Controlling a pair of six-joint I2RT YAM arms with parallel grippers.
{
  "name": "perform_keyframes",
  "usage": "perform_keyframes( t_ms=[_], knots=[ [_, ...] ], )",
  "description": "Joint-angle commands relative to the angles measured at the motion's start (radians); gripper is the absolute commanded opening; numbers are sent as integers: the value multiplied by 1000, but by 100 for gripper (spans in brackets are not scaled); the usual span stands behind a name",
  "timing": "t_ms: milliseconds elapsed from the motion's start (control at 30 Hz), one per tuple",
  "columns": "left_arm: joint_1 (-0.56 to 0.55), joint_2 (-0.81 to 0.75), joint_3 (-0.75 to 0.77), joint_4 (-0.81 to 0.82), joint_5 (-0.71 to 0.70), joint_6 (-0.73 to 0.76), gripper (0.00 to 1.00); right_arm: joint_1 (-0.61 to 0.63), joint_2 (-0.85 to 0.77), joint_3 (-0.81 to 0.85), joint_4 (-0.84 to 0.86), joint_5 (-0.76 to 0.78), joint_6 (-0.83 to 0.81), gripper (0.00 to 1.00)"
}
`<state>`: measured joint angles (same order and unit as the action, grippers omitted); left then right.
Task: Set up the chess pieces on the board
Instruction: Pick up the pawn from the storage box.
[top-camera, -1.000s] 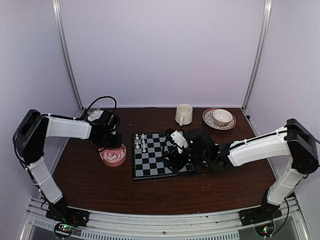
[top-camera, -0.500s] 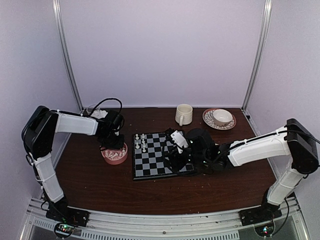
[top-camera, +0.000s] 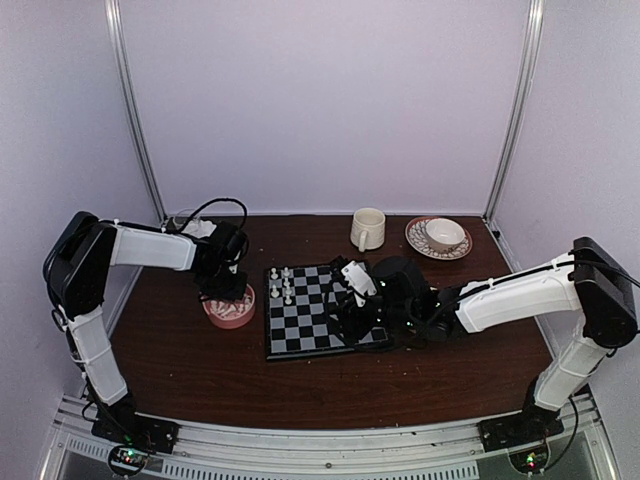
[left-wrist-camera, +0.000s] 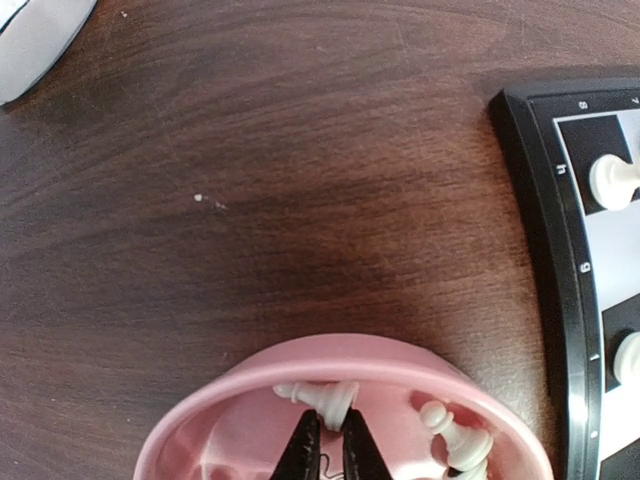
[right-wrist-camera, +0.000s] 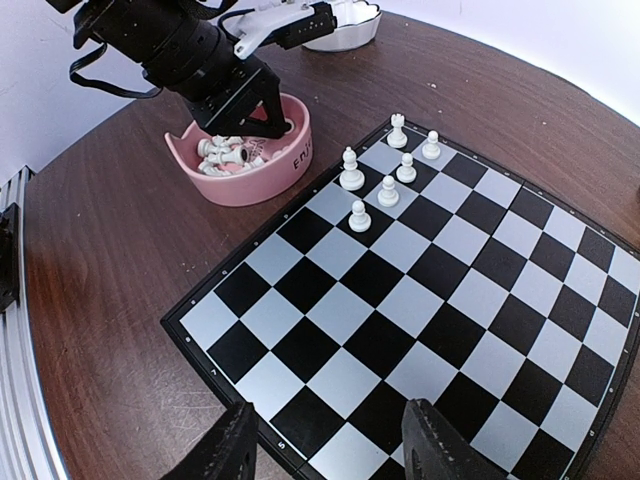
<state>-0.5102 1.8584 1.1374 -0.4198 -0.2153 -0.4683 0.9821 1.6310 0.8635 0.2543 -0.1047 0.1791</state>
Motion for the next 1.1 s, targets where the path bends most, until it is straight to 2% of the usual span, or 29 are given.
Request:
perform_keyframes(
  t_ms=[0,300,533,700,1067],
  knots=[
    [-6,-22,6,23,-56,45,8,6,-10,8,4,-7,-7,52],
    [-103,-87,1,6,-233,98,6,6,-8,9,3,-7,-9,52],
    [-120,-94,6,-9,-257,100,6,6,-5,11,2,-6,-10,52],
    [-176,-116,7,-30,-291,120,6,6,-5,12,-1,-3,-12,52],
    [-313,-239,-57,-10,-158,153,7,-12,-40,-12,-4,66,-7,52]
  ],
)
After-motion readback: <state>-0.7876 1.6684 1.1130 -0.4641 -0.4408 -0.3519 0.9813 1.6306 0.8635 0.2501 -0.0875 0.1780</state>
